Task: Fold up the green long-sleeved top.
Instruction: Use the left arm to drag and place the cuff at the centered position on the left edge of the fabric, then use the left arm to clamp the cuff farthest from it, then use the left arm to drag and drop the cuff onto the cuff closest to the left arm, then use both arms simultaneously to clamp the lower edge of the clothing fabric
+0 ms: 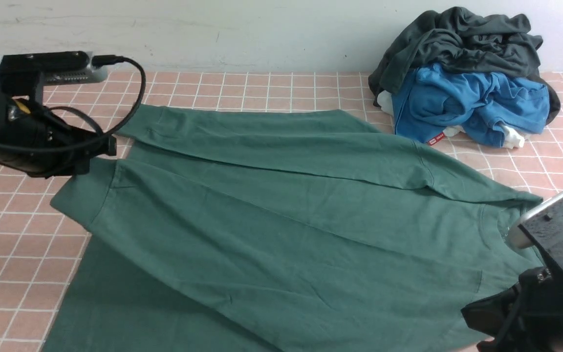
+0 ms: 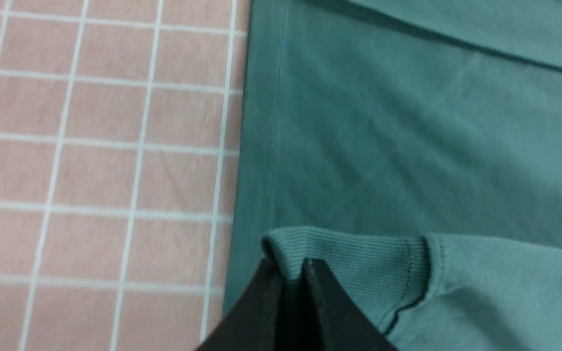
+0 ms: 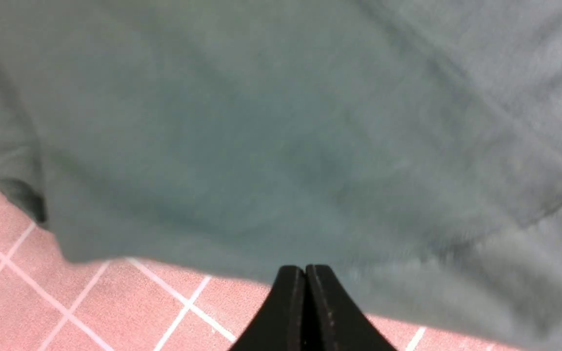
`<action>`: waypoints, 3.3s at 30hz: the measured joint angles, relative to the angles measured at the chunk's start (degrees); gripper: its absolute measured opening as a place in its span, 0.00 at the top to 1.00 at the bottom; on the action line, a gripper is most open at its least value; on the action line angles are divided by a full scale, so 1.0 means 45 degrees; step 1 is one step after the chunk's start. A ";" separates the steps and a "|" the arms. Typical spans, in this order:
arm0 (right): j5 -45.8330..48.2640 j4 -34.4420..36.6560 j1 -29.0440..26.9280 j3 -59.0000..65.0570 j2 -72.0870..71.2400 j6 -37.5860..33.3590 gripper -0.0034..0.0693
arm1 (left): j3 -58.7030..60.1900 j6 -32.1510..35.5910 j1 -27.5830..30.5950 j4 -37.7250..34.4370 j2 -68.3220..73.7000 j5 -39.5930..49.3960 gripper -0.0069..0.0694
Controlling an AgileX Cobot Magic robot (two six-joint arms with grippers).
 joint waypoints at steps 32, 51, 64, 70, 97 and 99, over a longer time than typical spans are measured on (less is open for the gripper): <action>-0.0069 -0.0104 0.0010 0.0000 0.0151 -0.0747 0.97 | -1.4658 -0.2528 0.0685 0.0691 1.2487 0.1872 0.79; 0.0180 -0.0107 0.0010 -0.0082 -0.1277 -0.0746 0.97 | -0.8117 0.1570 0.0153 0.0972 0.4802 0.8203 0.88; 0.0279 -0.0146 0.0010 -0.0082 -0.1788 -0.0758 0.97 | -0.0398 0.0988 -0.0004 0.2249 0.2148 0.2300 0.80; 0.0416 -0.0146 0.0010 -0.0082 -0.1704 0.0088 0.97 | -0.0398 0.0591 -0.0004 0.2257 0.1312 0.1367 0.55; 0.4324 -1.0275 0.0025 -1.4326 1.3540 1.0092 0.47 | 0.0821 -0.0092 -0.0004 0.0792 -0.3746 0.0010 0.61; 0.4522 -0.9861 -0.0021 -1.4618 1.3868 0.9868 0.48 | 0.0821 -0.0092 -0.0004 0.0792 -0.3732 0.0010 0.61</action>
